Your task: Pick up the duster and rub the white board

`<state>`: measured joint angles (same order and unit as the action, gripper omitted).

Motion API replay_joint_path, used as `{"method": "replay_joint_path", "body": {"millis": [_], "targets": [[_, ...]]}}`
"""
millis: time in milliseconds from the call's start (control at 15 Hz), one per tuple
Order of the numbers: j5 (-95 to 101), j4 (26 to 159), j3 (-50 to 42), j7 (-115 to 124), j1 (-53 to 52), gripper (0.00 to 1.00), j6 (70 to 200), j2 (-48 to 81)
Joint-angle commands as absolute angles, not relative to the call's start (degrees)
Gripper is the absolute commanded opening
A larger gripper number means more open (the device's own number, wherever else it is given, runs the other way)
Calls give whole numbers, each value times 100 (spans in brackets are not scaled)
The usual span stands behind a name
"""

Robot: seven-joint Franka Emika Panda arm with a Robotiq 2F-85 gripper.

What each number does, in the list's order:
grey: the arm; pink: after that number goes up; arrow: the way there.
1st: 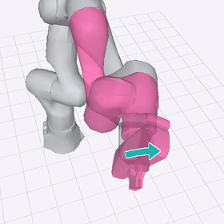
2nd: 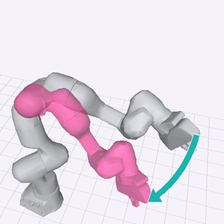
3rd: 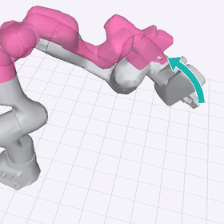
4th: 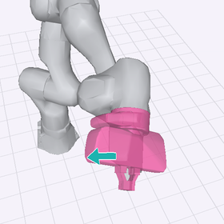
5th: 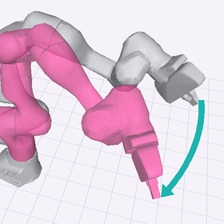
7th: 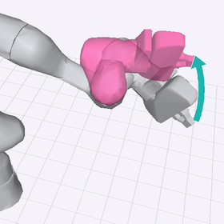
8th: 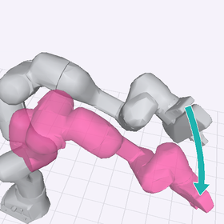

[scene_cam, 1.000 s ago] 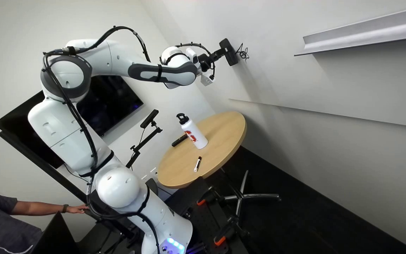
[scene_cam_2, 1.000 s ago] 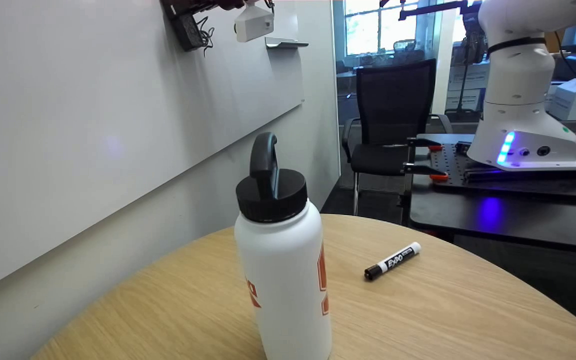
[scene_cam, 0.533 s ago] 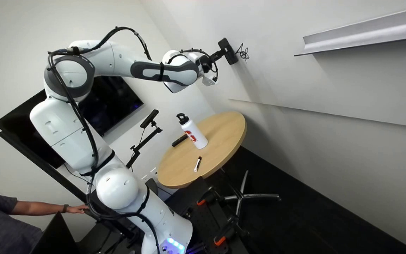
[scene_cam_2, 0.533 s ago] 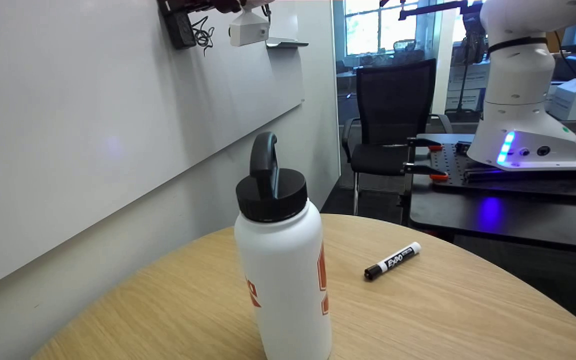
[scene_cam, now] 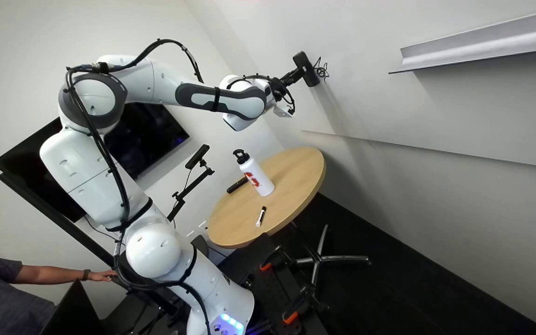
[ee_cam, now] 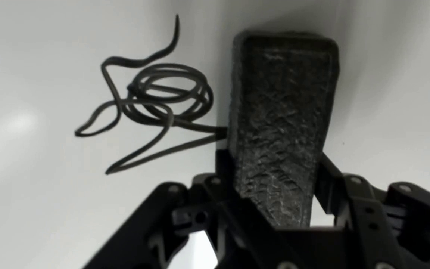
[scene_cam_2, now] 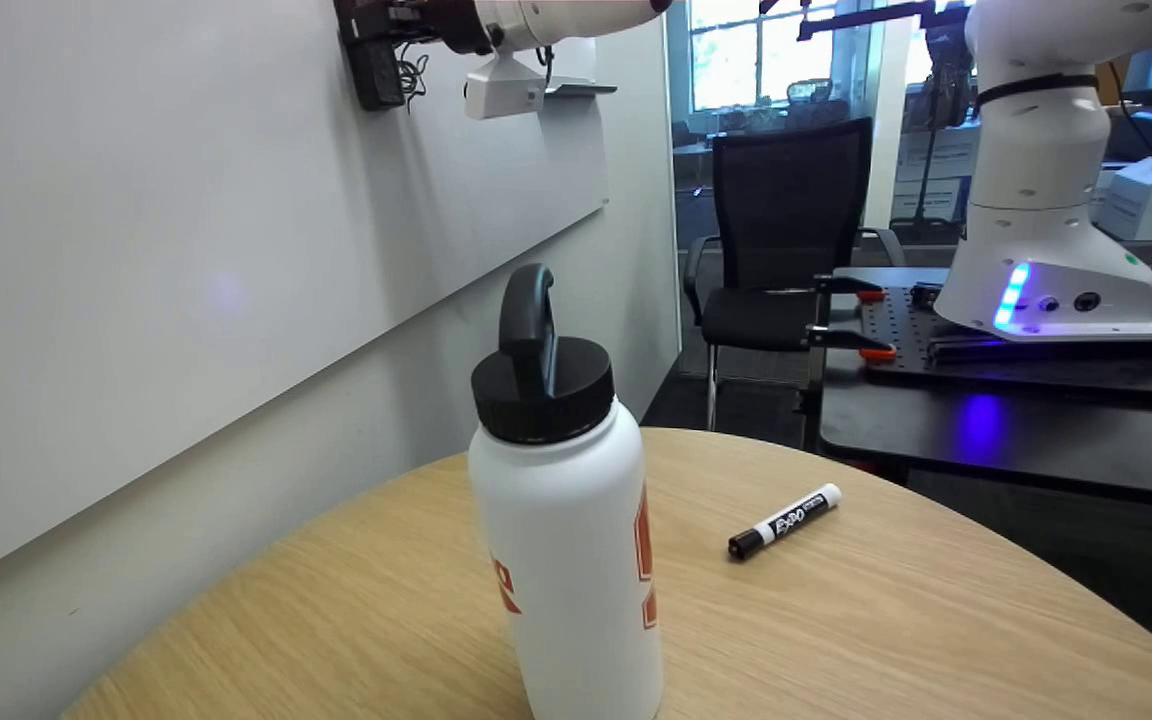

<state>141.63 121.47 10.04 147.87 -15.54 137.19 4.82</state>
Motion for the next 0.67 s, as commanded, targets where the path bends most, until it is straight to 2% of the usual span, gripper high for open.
{"method": "replay_joint_path", "body": {"millis": [0,600], "targets": [[14247,12180,943,15015,-1170,30,13435,534],[13642,12301,754,14867,-836,30,13492,232]]}}
